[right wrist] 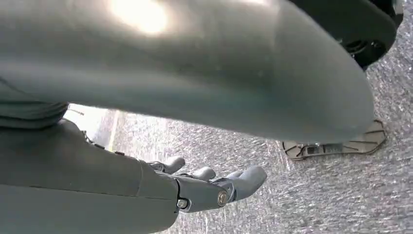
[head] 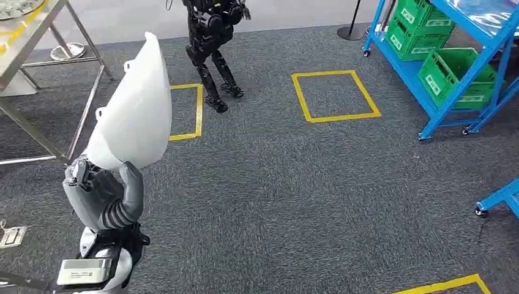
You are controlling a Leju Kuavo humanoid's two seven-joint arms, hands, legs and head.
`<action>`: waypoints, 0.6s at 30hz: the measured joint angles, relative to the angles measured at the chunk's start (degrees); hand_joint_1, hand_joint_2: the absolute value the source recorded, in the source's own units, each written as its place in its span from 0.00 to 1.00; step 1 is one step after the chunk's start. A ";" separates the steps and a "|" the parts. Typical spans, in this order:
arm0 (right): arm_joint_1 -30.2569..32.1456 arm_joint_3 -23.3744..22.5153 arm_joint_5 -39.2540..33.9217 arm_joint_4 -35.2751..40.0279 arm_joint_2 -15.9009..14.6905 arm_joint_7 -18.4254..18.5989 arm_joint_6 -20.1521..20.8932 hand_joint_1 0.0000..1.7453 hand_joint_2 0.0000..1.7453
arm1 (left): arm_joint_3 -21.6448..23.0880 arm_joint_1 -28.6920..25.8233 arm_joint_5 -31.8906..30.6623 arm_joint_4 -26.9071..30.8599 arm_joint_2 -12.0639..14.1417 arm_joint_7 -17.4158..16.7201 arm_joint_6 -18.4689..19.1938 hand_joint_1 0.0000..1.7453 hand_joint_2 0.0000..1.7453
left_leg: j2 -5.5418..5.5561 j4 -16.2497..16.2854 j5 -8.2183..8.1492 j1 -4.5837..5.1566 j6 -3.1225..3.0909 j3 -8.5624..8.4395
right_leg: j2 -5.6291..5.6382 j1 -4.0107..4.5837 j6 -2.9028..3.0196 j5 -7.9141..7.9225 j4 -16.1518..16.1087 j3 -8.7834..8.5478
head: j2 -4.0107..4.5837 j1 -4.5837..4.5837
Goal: Take the parts from the cabinet and place them on the table.
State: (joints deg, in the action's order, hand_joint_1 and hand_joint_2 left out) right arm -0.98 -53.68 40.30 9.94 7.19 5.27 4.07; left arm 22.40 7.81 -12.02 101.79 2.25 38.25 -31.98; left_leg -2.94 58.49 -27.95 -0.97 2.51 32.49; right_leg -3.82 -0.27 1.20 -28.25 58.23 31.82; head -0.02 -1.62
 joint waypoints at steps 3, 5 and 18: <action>-0.10 0.00 0.00 0.00 -0.04 0.00 -0.15 0.00 0.00 | -0.02 -0.13 -0.02 0.13 0.07 0.00 -0.02 1.00 1.00 | 1.18 0.36 0.17 0.39 -1.49 0.15 | -0.57 0.37 -1.06 -0.13 0.15 -0.05 | 0.00 0.13; -0.12 0.00 0.00 0.00 -0.04 0.00 -0.17 0.00 0.00 | 0.00 -0.17 -0.02 0.28 0.11 0.02 -0.04 1.00 1.00 | 2.15 0.04 0.54 0.34 -2.44 0.16 | -0.97 0.02 -1.84 -0.43 0.30 -0.10 | 0.00 0.13; -0.02 0.00 0.00 -0.02 -0.04 -0.94 0.37 0.00 0.00 | -0.02 -0.73 -0.20 1.62 0.28 0.02 -0.85 1.00 1.00 | 7.30 0.24 1.31 0.40 -1.74 1.20 | 5.79 0.43 -0.91 -0.39 0.63 0.36 | 0.00 0.46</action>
State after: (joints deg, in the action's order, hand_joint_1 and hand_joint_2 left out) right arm -1.00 -53.68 40.30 9.92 7.15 4.33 4.44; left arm 22.38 7.08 -12.22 103.41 2.54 38.27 -32.83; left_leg 4.35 58.73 -26.64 -0.57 0.77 33.68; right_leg 1.97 0.15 0.29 -28.64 58.87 32.18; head -0.02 -1.16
